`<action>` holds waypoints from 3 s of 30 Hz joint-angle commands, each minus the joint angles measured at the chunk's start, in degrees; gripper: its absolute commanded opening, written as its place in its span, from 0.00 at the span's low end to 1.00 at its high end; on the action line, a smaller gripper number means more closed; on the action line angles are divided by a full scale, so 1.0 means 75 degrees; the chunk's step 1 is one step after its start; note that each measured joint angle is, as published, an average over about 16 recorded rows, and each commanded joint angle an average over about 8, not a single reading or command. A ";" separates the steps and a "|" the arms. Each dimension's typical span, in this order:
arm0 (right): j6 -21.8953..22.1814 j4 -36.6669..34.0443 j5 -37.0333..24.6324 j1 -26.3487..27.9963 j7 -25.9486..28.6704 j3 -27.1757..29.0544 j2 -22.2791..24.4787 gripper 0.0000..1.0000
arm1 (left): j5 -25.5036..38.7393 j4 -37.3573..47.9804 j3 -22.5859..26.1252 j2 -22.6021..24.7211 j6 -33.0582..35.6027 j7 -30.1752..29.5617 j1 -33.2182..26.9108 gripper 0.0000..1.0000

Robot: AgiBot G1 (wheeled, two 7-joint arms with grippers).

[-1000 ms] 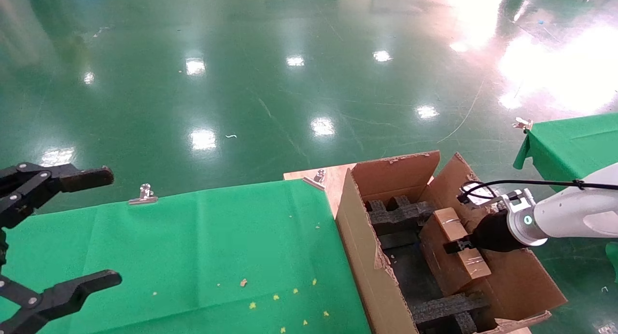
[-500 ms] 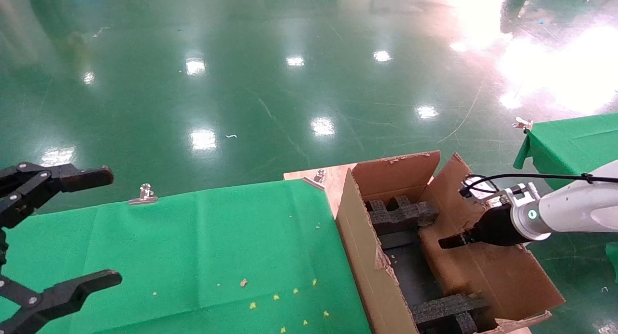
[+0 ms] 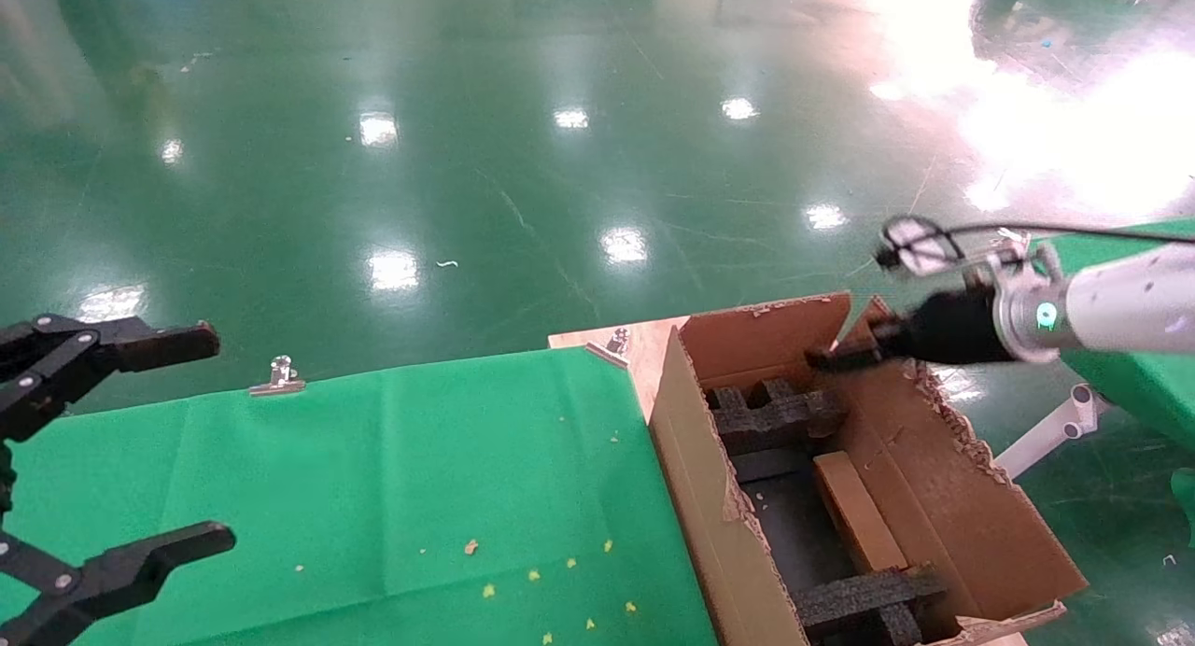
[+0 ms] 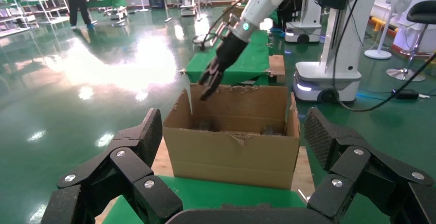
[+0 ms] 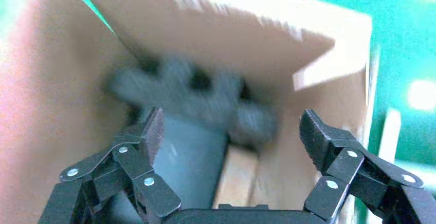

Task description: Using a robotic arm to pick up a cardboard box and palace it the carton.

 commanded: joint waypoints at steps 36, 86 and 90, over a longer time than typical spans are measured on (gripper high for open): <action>-0.1780 0.3194 0.2292 -0.0743 -0.2232 0.2394 0.0948 1.00 | -0.0004 0.0003 -0.0001 -0.0002 -0.0002 0.0001 0.0002 1.00; -0.4550 0.4782 0.2734 -0.5068 -0.3748 0.9208 -0.0064 1.00 | -0.0005 0.0003 0.0001 -0.0003 -0.0003 0.0002 0.0001 1.00; -0.4686 0.4856 0.2755 -0.5280 -0.3817 0.9545 -0.0113 1.00 | -0.0006 0.0004 0.0001 -0.0003 -0.0004 0.0003 0.0003 1.00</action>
